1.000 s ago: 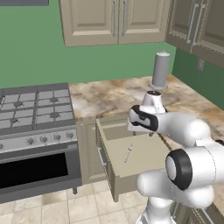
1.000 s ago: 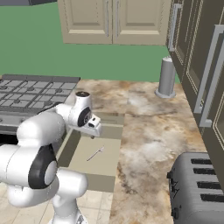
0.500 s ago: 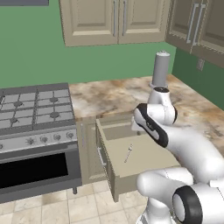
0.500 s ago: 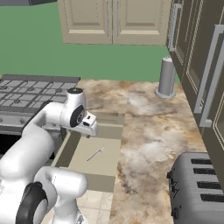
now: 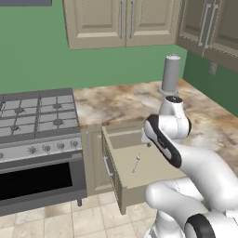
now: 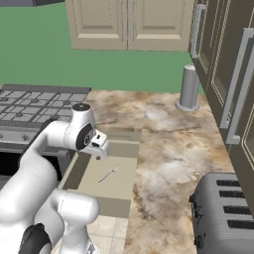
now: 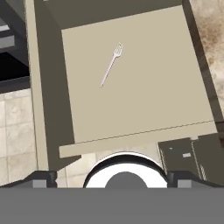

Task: Organize the utensils by type. Pick up the wooden spoons from the counter and place them in the open cabinet. Then pick up the metallic utensils from the counter and place them in the open drawer.

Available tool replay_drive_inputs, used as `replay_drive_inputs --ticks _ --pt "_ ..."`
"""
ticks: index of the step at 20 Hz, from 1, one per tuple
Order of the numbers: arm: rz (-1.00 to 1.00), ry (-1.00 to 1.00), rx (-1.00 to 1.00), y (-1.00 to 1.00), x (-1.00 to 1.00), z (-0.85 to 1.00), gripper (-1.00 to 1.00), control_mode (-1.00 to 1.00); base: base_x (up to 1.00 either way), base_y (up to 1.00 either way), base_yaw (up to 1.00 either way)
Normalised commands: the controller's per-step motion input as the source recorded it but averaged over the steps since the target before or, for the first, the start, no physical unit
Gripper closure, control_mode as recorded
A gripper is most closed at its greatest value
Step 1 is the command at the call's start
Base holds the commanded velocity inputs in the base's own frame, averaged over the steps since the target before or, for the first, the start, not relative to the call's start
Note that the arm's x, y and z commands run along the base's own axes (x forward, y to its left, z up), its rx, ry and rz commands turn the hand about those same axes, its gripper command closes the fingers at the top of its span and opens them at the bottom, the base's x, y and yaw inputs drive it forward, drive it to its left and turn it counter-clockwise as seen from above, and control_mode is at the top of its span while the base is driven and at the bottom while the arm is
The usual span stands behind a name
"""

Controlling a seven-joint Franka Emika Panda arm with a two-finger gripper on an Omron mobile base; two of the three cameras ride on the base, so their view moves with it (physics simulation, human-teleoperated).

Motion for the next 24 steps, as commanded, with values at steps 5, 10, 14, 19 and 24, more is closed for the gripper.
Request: replay_drive_inputs --ticks 5,10,14,19,24 --pt "0.01 0.0 0.0 0.0 -0.08 0.0 -1.0 1.0 -0.33 0.0 0.04" --pt "0.0 0.0 0.0 0.0 0.0 0.0 -1.0 1.0 -0.56 0.0 0.13" --pt "0.0 0.0 0.0 0.0 0.0 0.0 -1.0 1.0 -0.41 0.18 0.56" --pt "0.0 0.0 0.0 0.0 0.0 0.0 -1.0 1.0 -0.09 0.33 0.96" --pt "0.0 0.0 0.0 0.0 0.0 0.0 -1.0 1.0 -0.1 0.11 1.0"
